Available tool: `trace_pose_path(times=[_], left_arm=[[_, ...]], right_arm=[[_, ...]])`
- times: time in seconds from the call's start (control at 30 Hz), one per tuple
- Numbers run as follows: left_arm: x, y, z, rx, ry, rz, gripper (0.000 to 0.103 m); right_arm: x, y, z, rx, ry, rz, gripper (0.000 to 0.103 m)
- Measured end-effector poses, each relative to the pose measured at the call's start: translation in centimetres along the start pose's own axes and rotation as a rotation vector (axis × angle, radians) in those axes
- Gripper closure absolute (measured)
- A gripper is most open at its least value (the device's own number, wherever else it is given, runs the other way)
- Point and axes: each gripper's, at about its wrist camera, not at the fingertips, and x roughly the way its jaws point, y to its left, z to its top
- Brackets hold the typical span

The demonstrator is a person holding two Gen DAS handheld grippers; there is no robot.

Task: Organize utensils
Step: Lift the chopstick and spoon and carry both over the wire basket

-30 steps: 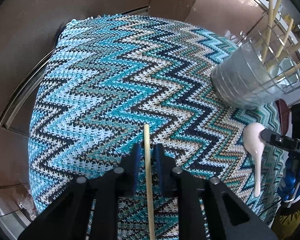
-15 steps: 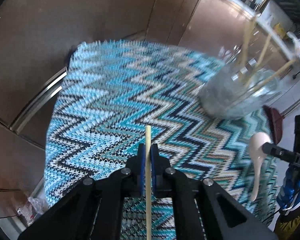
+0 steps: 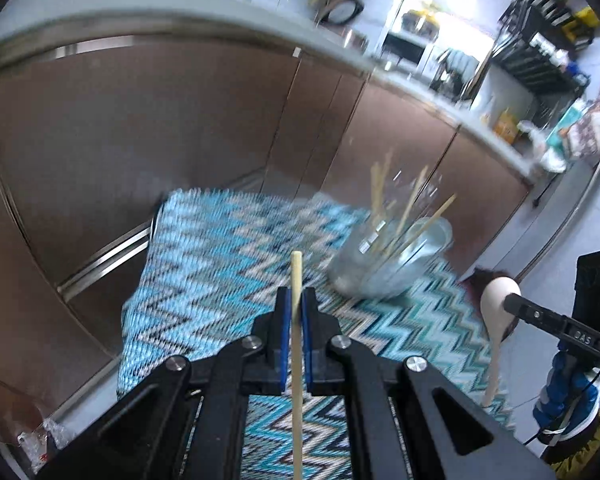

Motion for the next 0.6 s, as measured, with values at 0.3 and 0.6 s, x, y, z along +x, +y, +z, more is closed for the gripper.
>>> trace_pose_path(times=[0.3,0.6], left_arm=[[-3.6,-5.9,6.2,0.02,-0.265,-0.125,0.098],[1.0,-10.9,11.9,-0.005,-0.482,-0.147,0.098]], right_arm=[[-4.6,4.1,6.6,-0.128,-0.309,-0.029,0.096],[-2.2,0.4,12.0,-0.092,-0.548,0.009,0.096]])
